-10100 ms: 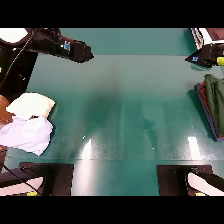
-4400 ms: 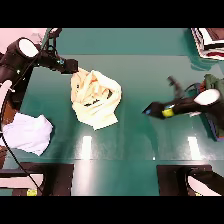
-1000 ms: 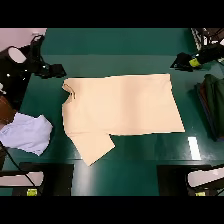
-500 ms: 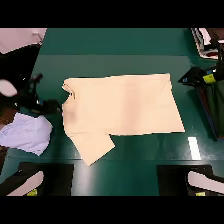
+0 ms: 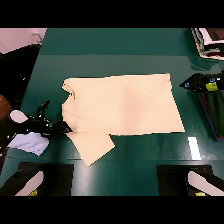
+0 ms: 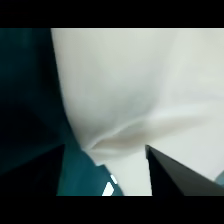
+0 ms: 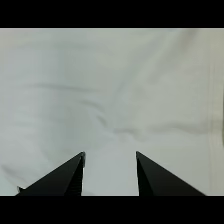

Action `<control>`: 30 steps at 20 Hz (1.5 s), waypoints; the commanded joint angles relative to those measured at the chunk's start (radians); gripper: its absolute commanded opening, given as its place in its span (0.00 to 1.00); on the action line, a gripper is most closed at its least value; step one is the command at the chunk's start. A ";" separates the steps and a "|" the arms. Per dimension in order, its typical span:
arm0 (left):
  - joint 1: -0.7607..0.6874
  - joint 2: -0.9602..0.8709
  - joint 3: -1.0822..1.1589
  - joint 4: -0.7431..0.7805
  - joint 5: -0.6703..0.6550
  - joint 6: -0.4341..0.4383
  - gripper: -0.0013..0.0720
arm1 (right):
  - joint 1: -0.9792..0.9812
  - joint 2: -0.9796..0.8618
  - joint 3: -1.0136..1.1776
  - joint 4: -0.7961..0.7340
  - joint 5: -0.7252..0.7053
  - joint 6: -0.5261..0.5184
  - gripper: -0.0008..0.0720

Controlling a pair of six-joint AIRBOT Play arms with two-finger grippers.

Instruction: Fold the shirts.

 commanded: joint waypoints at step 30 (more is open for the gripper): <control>-0.001 0.005 0.161 -0.053 -0.040 0.080 0.05 | -0.160 -0.049 -0.556 0.023 -0.241 -0.031 0.12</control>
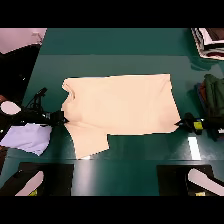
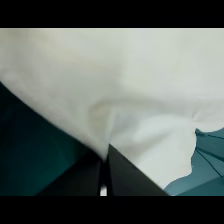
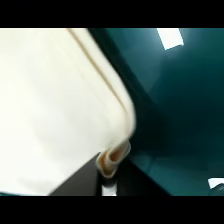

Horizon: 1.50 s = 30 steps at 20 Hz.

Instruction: Fold the shirts.

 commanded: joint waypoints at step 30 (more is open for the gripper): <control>0.000 -0.046 1.073 0.081 -0.226 -0.130 0.05 | 0.359 0.009 1.255 -0.458 0.406 0.161 0.03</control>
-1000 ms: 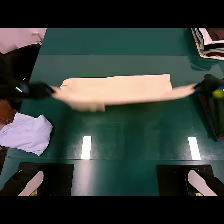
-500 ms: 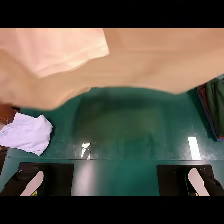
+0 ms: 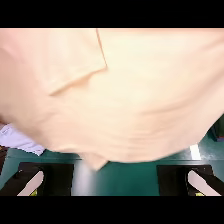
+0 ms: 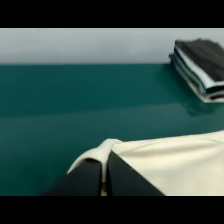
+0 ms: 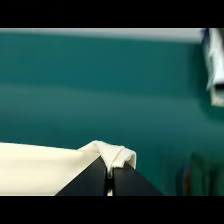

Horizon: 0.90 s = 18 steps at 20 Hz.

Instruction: Fold the shirts.

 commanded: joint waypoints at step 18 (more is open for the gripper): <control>0.001 -0.731 -0.270 -0.037 0.163 0.192 0.05 | 0.127 -0.726 0.029 -0.140 -0.066 0.058 0.03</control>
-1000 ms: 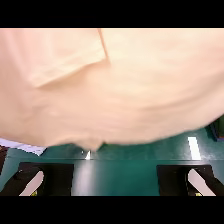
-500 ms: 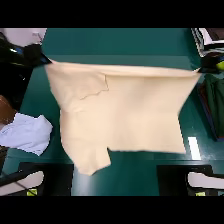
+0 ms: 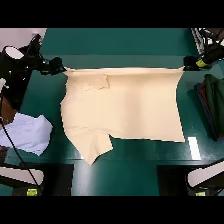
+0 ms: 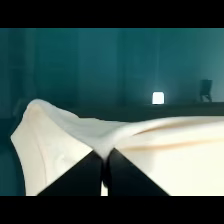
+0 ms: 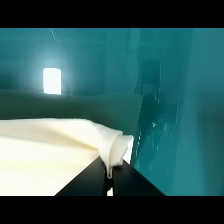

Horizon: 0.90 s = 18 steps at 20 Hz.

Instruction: Fold the shirts.

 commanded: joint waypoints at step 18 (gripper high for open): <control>-0.057 0.327 -0.428 0.308 -0.284 -0.085 0.71 | -0.124 0.459 -0.719 0.302 -0.044 -0.094 0.54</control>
